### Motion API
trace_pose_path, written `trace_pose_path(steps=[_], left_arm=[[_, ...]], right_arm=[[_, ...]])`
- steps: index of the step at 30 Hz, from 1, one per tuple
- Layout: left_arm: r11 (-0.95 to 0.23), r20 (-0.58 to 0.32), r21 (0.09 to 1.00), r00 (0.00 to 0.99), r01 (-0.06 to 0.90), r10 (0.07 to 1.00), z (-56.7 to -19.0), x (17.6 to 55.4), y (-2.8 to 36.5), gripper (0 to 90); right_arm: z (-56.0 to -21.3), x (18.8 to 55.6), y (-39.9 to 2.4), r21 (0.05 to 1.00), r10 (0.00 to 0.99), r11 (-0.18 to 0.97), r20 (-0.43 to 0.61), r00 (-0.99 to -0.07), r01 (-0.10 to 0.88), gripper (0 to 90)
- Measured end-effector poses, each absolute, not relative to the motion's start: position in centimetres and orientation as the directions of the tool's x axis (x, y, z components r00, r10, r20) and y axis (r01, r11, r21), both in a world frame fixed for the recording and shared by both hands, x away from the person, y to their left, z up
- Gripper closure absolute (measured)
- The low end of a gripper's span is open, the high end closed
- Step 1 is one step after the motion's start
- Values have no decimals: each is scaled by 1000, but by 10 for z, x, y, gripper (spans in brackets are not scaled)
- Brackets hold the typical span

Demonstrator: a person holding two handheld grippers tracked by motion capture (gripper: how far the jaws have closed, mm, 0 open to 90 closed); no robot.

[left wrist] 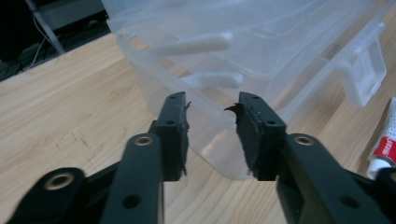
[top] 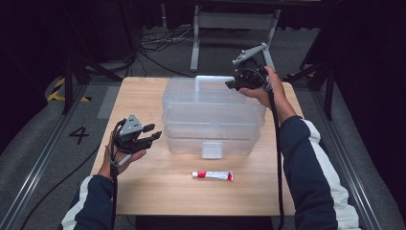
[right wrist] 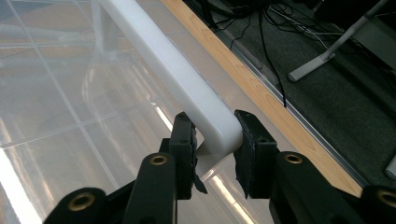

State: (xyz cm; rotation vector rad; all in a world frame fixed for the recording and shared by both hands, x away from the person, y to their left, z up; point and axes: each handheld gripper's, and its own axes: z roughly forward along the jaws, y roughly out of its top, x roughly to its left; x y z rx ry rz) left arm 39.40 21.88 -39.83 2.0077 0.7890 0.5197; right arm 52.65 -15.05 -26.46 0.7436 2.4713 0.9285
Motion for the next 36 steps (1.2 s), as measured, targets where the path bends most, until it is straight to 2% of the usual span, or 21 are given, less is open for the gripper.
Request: trace_pose_path(steps=[6,13,29,32,36], left_arm=[[-388,62,867,705,312,706,-395,398,212,791],[-349,36,886,705,306,709,-394,404,209,883],[-365,50,886,723,287,689,-392,408,202,900],[-362,46,887,725,287,687,-391,409,202,900],[-372,54,883,725,286,686,-391,409,202,900]], right_arm=[[-264,526,-150,690,603,639,-174,-779,340,706],[-265,526,-150,688,601,641,-176,-780,339,706],[-266,522,-150,699,606,640,-205,-768,319,695],[-263,519,-150,715,619,629,-223,-753,305,630],[-257,512,-155,732,618,620,-231,-752,284,626]])
